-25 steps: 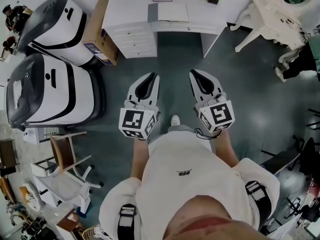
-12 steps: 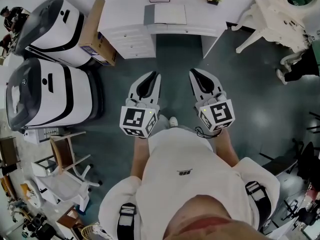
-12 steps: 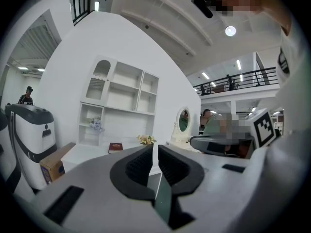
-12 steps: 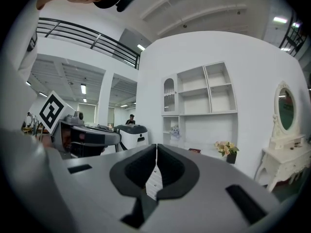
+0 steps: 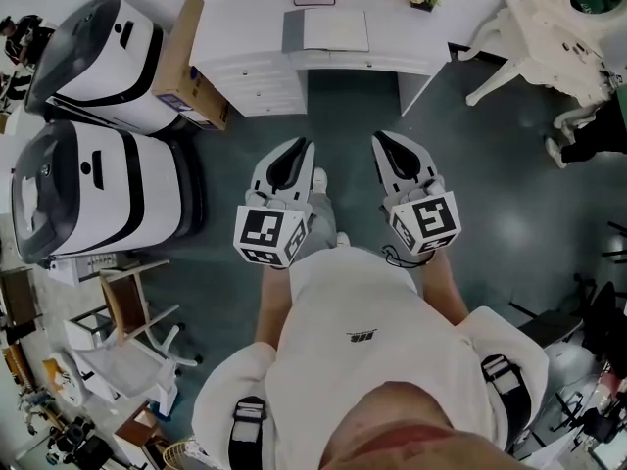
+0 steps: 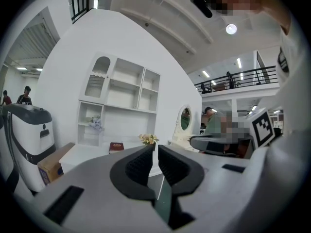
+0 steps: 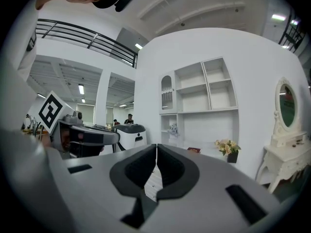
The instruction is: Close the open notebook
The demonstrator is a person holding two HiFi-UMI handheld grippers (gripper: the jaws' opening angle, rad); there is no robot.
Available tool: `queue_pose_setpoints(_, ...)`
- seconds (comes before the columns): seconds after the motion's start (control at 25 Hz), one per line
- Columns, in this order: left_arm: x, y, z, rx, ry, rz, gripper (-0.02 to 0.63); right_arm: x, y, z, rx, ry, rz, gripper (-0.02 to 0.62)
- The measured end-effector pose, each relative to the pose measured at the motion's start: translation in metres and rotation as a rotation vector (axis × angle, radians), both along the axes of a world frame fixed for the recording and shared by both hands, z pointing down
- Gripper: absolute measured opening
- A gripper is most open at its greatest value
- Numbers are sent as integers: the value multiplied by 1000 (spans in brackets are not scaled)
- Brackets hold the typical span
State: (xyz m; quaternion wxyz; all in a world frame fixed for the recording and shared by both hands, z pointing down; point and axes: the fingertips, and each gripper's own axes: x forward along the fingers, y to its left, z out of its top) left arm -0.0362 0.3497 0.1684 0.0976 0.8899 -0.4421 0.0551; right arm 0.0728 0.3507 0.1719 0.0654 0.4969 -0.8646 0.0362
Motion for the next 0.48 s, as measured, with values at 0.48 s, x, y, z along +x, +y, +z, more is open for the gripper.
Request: queue_pose_setpoints(0.48, -13, -100, 13, -30, -3, 23, 0, -17, -95, 5, -9, 6, 7, -3)
